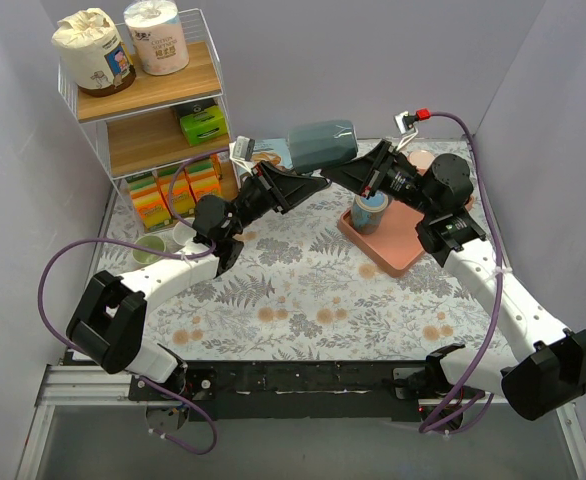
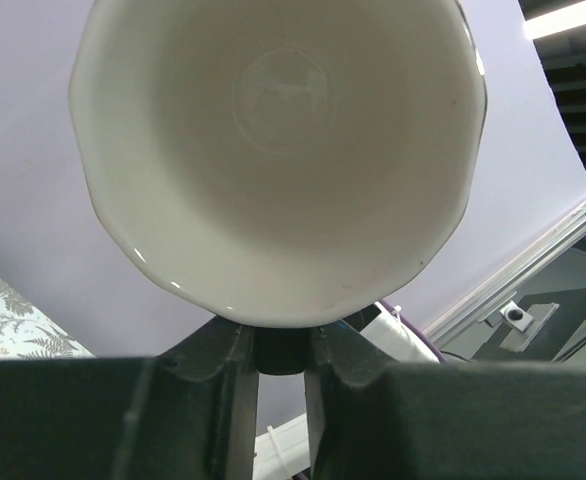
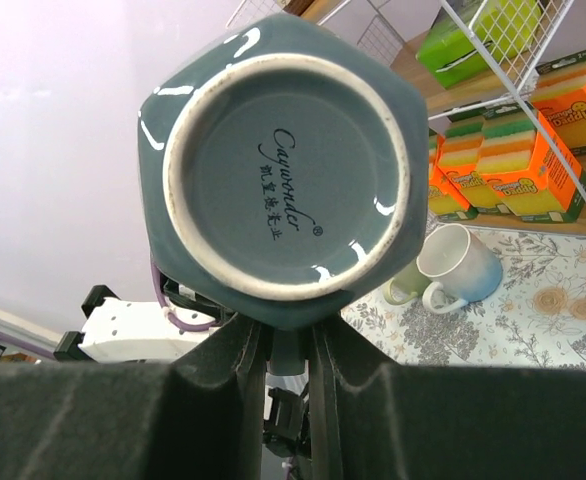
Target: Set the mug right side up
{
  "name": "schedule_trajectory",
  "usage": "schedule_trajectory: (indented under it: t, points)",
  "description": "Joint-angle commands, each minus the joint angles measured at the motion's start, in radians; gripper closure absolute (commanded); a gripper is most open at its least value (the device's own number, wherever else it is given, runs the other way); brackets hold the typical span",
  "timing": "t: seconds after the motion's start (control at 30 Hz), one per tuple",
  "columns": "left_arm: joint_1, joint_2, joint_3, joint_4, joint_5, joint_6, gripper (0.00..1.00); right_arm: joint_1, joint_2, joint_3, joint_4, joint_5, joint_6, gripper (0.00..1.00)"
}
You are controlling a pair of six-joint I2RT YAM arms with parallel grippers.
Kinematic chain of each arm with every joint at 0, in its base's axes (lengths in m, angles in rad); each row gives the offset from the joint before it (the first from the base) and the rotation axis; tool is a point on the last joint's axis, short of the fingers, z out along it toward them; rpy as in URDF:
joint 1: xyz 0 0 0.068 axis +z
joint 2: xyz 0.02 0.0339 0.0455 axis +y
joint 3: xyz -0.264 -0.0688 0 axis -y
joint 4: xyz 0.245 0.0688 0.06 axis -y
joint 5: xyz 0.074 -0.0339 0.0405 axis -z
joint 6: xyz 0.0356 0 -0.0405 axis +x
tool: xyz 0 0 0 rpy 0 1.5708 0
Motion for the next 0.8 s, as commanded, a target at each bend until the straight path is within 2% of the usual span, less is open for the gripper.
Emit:
schedule_trajectory:
  t: [0.0,0.23,0.33,0.77]
  points:
    - [-0.006,-0.01,0.018,0.013,-0.016,0.012,0.99,0.022,-0.045,0.026,0.084,-0.014,-0.061,0.99]
    - [-0.005,-0.027,0.003,0.028,-0.036,0.004,1.0,0.022,-0.046,0.044,-0.025,0.012,-0.139,0.98]
    - [-0.005,-0.036,-0.012,0.065,-0.039,0.004,1.0,0.024,-0.048,0.065,-0.057,0.032,-0.161,0.76]
    - [0.018,-0.083,-0.051,0.066,-0.048,0.012,1.0,0.024,-0.04,0.113,-0.096,0.018,-0.202,0.48]
